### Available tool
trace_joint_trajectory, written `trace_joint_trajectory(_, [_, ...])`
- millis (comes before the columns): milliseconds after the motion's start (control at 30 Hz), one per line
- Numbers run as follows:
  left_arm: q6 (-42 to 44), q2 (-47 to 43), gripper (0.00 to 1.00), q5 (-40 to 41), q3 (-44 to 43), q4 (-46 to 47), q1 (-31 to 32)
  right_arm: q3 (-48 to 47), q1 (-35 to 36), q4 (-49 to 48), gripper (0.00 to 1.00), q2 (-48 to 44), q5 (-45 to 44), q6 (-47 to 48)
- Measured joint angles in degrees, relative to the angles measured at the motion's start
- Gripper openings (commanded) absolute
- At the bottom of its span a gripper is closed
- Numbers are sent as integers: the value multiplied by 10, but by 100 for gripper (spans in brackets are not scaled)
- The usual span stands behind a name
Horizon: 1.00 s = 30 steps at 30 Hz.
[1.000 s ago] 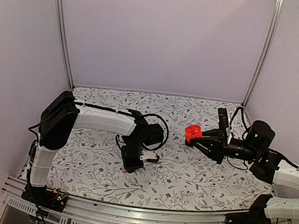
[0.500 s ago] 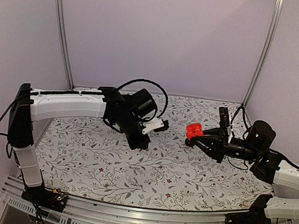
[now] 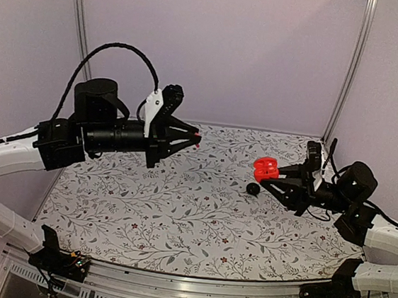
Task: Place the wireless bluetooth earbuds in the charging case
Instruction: Insert the left earbud into the left side groove of the charging case.
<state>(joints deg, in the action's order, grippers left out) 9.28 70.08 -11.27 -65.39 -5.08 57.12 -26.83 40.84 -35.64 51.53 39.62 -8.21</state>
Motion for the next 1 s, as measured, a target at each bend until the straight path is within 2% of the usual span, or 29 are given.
trace_joint_trajectory(133, [27,-21,11,-29,7,85,33,0,0,-41,0,-1,24,19])
trace_joint_trajectory(233, [44,-16,12,-44,6,116,51,0,0,-66,0,-1,41,38])
trace_joint_trajectory(500, [103,31,11,-90,-15,146,112,-39,21,-63,0,8,72,122])
trace_joint_trajectory(700, [128,61,9,-103,-30,154,132,-60,35,-37,0,9,73,172])
trace_joint_trajectory(867, [130,75,6,-69,-34,169,147,-60,56,-17,0,8,19,206])
trace_joint_trajectory(1000, [105,100,5,-7,-48,190,157,-57,73,-20,0,4,-56,227])
